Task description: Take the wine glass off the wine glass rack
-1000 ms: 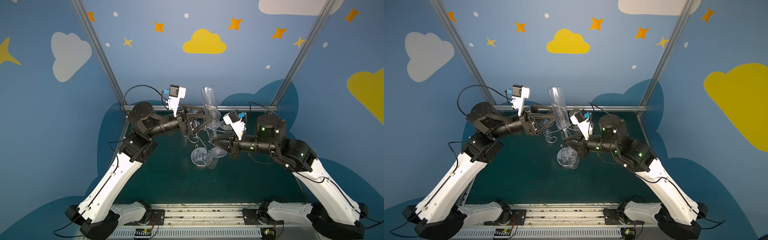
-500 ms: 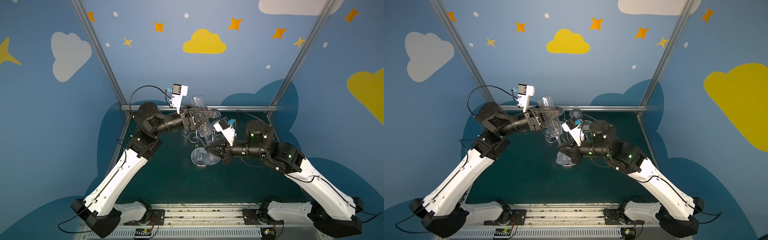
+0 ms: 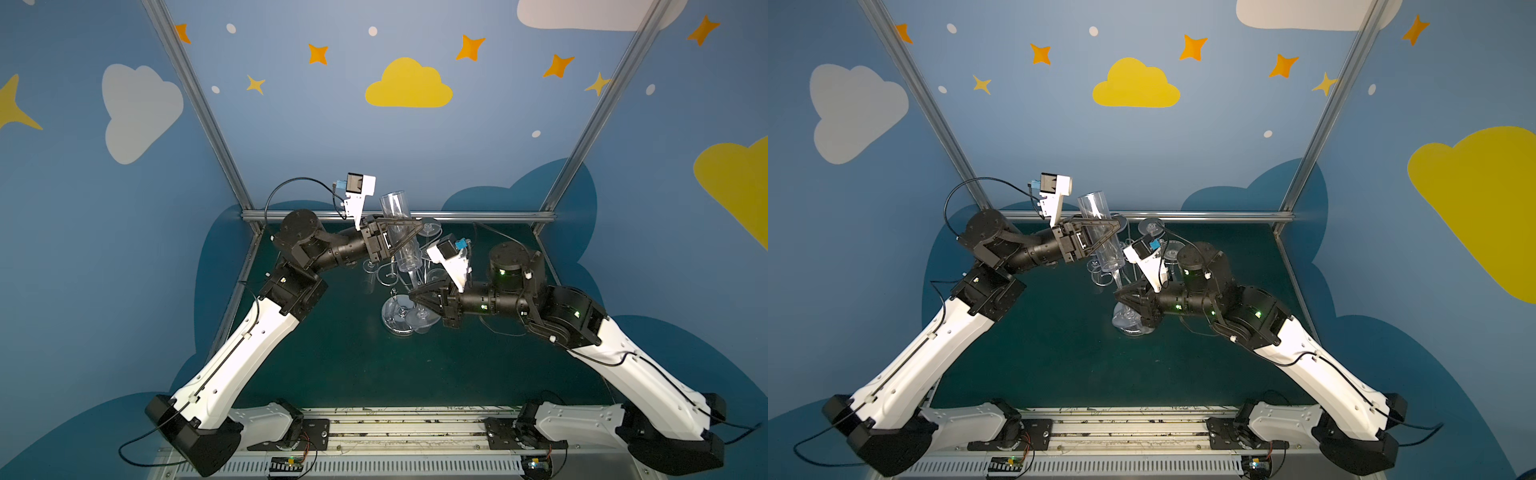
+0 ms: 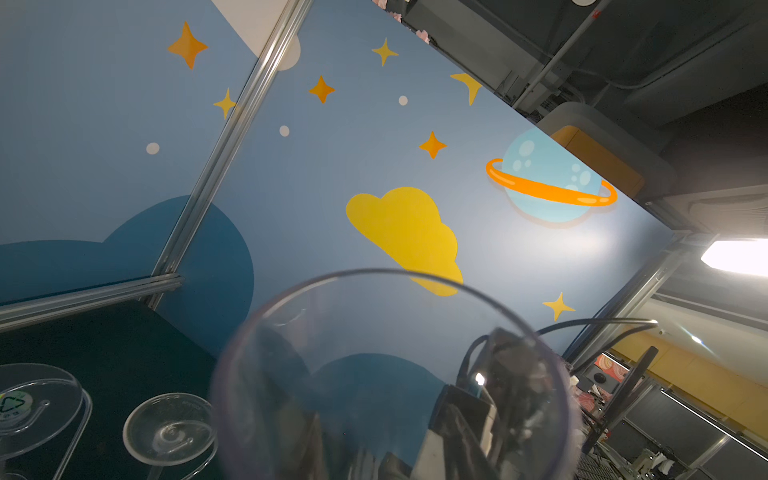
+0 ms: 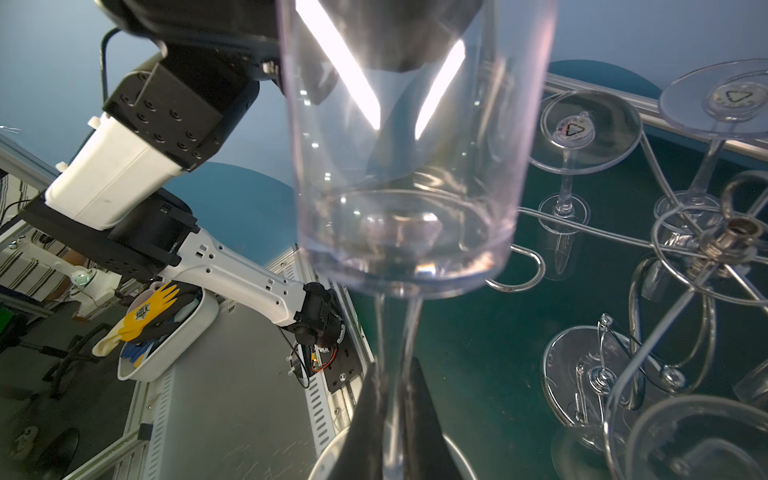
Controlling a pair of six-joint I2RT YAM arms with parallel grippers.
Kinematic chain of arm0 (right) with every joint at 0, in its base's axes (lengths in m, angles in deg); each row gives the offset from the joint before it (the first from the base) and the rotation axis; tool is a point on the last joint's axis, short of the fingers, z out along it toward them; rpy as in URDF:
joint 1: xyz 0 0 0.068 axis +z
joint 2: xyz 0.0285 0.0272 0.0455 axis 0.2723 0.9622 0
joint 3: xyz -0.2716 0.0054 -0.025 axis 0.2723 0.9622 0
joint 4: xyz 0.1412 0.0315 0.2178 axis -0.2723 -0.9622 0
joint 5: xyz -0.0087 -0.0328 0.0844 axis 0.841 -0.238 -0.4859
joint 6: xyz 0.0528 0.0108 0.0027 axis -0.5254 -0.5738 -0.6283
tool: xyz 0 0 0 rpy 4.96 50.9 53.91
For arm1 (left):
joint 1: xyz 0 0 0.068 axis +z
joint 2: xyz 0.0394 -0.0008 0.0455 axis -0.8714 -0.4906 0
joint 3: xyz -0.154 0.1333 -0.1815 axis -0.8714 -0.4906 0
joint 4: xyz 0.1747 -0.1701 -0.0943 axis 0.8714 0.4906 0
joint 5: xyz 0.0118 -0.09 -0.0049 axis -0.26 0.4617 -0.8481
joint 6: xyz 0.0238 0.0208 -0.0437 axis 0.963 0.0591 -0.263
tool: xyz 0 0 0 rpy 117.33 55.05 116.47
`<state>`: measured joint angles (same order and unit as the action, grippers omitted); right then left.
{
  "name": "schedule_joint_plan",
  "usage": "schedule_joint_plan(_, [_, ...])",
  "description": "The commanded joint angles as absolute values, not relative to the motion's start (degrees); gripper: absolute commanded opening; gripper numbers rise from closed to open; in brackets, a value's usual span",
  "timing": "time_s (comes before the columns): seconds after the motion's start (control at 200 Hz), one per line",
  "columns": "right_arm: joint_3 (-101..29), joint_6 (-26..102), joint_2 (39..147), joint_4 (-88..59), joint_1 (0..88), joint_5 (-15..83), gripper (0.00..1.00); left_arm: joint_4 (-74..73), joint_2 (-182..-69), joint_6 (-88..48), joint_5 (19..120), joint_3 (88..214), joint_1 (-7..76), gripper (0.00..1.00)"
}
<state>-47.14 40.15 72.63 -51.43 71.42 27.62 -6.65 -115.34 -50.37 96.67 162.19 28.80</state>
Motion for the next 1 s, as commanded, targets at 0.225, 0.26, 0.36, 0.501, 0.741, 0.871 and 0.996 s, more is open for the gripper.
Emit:
schedule_joint_plan(0.225, [-47.92,41.32,72.82,-51.76,71.62,30.04,0.00,-10.05,-113.17,-52.76,96.26,161.39,28.84,0.37])
schedule_joint_plan(0.26, [-48.05,41.11,72.84,-51.98,71.61,30.31,0.07,-10.03,-112.99,-52.63,96.28,161.33,28.81,0.37])
schedule_joint_plan(0.36, [-48.30,40.88,72.30,-51.85,71.63,30.41,0.68,-8.65,-112.15,-51.22,95.81,161.50,28.80,0.37])
schedule_joint_plan(0.501, [-47.94,40.96,69.36,-49.49,71.65,31.95,0.88,-3.83,-109.46,-46.54,93.65,161.83,29.04,0.37])
schedule_joint_plan(0.741, [-48.46,43.96,64.30,-50.20,71.53,37.31,0.89,8.55,-102.43,-34.72,87.24,163.04,29.98,0.38])
schedule_joint_plan(0.871, [-46.79,45.00,61.00,-50.01,71.53,41.79,0.89,16.99,-98.33,-28.02,80.96,164.37,30.21,0.38])
schedule_joint_plan(0.996, [-43.97,44.99,57.49,-49.89,71.55,45.86,0.89,22.39,-94.97,-23.24,74.22,164.27,30.30,0.40])
